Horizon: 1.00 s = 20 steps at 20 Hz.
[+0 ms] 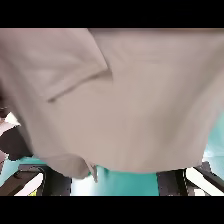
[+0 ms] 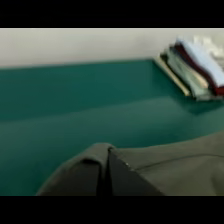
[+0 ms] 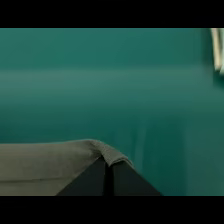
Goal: Fold the shirts.
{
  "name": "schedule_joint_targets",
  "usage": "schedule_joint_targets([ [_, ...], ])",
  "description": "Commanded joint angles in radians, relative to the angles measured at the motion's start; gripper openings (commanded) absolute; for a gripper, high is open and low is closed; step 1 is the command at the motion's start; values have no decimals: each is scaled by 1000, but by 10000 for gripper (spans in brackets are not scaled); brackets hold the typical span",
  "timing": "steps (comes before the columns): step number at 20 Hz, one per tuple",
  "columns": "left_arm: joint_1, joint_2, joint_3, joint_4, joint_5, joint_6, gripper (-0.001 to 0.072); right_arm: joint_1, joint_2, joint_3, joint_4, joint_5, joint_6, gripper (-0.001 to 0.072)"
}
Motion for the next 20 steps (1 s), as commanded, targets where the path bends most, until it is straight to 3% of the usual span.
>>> schedule_joint_targets([
  [1,0,-199,-192,-48,-40,24,26,146,-219,-102,-128,79,7,20],
  [4,0,-441,-218,-30,23,26,26,156,-442,-117,-127,50,7,21],
  [8,0,-673,-176,-87,214,69,27,146,-692,53,-111,28,7,21],
  [11,0,-772,-86,-87,206,102,26,147,-778,191,-109,10,7,21],
  [13,6,-777,-64,-80,191,142,26,147,-763,173,-109,-13,6,20],
  [16,49,-778,-55,-49,76,156,27,137,-695,25,-109,-28,-13,20],
  [18,58,-778,-82,57,-18,158,26,138,-653,-100,-109,-33,-21,20],
  [20,53,-778,-148,103,-57,203,26,151,-629,-207,-109,-49,-28,21],
])
